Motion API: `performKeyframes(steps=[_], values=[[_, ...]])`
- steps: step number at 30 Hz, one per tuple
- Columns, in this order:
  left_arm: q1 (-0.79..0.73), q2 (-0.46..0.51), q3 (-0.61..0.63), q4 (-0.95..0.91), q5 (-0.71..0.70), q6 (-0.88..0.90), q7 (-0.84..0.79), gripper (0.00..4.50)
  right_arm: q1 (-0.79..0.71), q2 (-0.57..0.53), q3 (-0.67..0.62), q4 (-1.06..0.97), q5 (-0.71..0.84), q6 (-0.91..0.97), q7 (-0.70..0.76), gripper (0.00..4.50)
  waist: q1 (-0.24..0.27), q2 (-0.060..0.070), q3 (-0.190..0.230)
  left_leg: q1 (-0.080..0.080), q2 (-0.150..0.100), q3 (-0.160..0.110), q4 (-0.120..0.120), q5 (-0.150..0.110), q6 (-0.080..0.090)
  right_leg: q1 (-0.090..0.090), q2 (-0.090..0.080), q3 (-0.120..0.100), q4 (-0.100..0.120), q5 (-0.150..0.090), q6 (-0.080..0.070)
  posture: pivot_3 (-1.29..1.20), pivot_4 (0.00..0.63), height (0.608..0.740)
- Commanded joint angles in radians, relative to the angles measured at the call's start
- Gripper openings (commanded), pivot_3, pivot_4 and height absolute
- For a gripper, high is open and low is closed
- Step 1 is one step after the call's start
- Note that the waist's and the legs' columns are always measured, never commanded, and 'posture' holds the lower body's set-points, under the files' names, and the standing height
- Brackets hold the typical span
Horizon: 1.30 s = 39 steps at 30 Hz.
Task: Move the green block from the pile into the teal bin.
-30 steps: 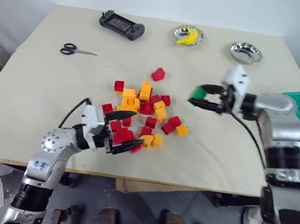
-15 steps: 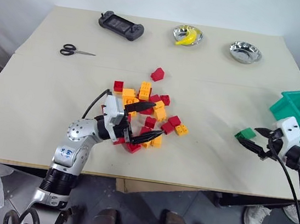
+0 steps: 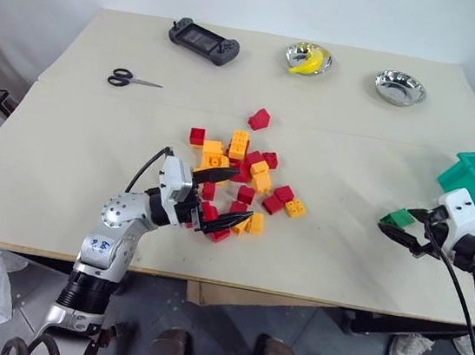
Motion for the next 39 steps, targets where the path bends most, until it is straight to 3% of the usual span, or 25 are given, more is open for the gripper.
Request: performKeyframes(steps=[1, 6, 15, 18, 25, 32, 33, 37, 39], values=[[0.008, 0.002, 0.006, -0.053, -0.022, 0.001, -0.009, 4.50, -0.029, -0.020, -0.005, -0.010, 0.012, 0.033, 0.001, 3.83, 0.000, 0.000, 0.000, 0.000, 0.000, 0.000, 0.000, 0.000, 0.000, 0.000, 0.000, 0.000, 0.000, 0.000, 0.000, 0.00, 0.150, 0.740], [-0.013, -0.013, -0.012, -0.044, -0.024, 0.006, -0.024, 4.50, -0.002, -0.038, -0.045, -0.064, 0.046, 0.052, 0.018, 2.14, 0.004, 0.000, 0.000, 0.000, 0.000, 0.000, 0.000, 0.000, 0.000, 0.000, 0.000, 0.000, 0.000, 0.000, 0.000, 0.00, 0.150, 0.740], [-0.120, -0.104, -0.037, 0.060, 0.002, -0.036, -0.023, 4.50, 0.013, -0.128, -0.261, -0.204, 0.158, 0.080, -0.025, 2.13, 0.024, 0.000, 0.000, -0.001, 0.000, 0.000, 0.003, 0.000, 0.000, 0.000, 0.000, 0.000, 0.000, 0.001, 0.000, 0.00, 0.150, 0.740], [-0.174, -0.156, -0.061, 0.100, 0.013, -0.048, -0.014, 4.50, -0.083, -0.199, -0.275, -0.033, 0.084, 0.001, -0.131, 2.13, 0.023, 0.000, 0.000, -0.001, 0.000, 0.000, 0.002, 0.000, 0.000, 0.000, 0.000, 0.000, 0.000, 0.001, 0.000, 0.00, 0.150, 0.740], [-0.211, -0.197, -0.082, 0.133, 0.048, -0.061, 0.010, 4.50, -0.358, -0.282, -0.099, 0.520, -0.169, -0.273, -0.413, 2.13, 0.014, 0.001, 0.000, -0.002, 0.000, 0.001, 0.001, -0.001, 0.001, 0.000, 0.000, 0.000, -0.002, 0.001, 0.001, 0.00, 0.150, 0.740], [-0.140, -0.143, -0.070, 0.060, 0.057, -0.037, 0.031, 4.50, -0.504, -0.240, -0.053, 0.766, -0.203, -0.340, -0.437, 2.13, -0.014, 0.002, -0.001, -0.002, 0.000, 0.002, -0.002, 0.000, 0.001, -0.001, 0.000, 0.000, -0.003, 0.001, 0.001, 0.00, 0.150, 0.740], [-0.130, -0.135, -0.067, 0.048, 0.055, -0.033, 0.036, 4.50, -0.509, -0.239, -0.053, 0.777, -0.205, -0.346, -0.441, 2.90, -0.013, 0.002, -0.001, -0.002, 0.000, 0.002, -0.002, 0.000, 0.001, -0.001, 0.000, 0.000, -0.003, 0.001, 0.001, 0.00, 0.150, 0.740], [-0.091, -0.105, -0.054, 0.004, 0.048, -0.016, 0.057, 4.50, -0.519, -0.239, -0.056, 0.797, -0.196, -0.379, -0.428, 4.21, -0.007, 0.003, -0.001, -0.002, 0.000, 0.002, -0.001, 0.000, 0.001, -0.001, 0.000, 0.000, -0.003, 0.001, 0.001, 0.00, 0.150, 0.740], [-0.072, -0.092, -0.047, -0.013, 0.047, -0.011, 0.064, 4.50, -0.518, -0.239, -0.060, 0.800, -0.190, -0.393, -0.417, 4.46, -0.003, 0.003, -0.001, -0.002, 0.000, 0.001, -0.001, 0.000, 0.001, -0.001, 0.000, 0.000, -0.003, 0.001, 0.001, 0.00, 0.150, 0.740]])
